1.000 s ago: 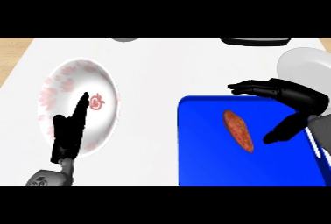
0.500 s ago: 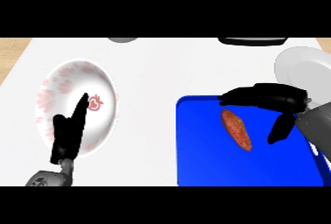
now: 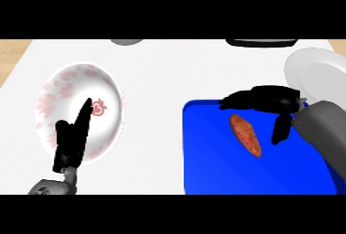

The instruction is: Pick the sweet potato from the tray and place it in the plate

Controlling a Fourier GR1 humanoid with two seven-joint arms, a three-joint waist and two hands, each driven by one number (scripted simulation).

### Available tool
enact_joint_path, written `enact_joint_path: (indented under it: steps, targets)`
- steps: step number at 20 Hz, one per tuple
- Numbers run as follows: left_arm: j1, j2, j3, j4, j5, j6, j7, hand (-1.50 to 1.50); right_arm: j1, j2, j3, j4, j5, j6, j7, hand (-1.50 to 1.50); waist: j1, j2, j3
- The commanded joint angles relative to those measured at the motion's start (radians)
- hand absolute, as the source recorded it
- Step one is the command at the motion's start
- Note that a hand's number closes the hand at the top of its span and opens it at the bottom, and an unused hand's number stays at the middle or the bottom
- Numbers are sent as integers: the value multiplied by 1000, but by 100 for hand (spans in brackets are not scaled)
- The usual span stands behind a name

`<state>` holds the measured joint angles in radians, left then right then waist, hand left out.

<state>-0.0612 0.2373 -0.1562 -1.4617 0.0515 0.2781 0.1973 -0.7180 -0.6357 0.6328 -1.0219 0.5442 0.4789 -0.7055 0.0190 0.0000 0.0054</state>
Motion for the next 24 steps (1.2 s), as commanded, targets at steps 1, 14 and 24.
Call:
enact_joint_path:
  steps: [1, 14, 24]
  targets:
    - [11, -11, -3, -14, -11, 6, 39, 0, 48, 35, 42, 29, 51, 19, -100, -150, -9, 2, -5]
    - [27, -48, 1, -14, -38, -10, 30, 0, 4, 113, 45, 108, 93, 26, -93, -150, -12, 0, -5]
    - [20, -44, 30, -47, -50, -27, 62, 0, -71, 159, 11, 238, 156, -61, -234, 150, -4, 2, -5]
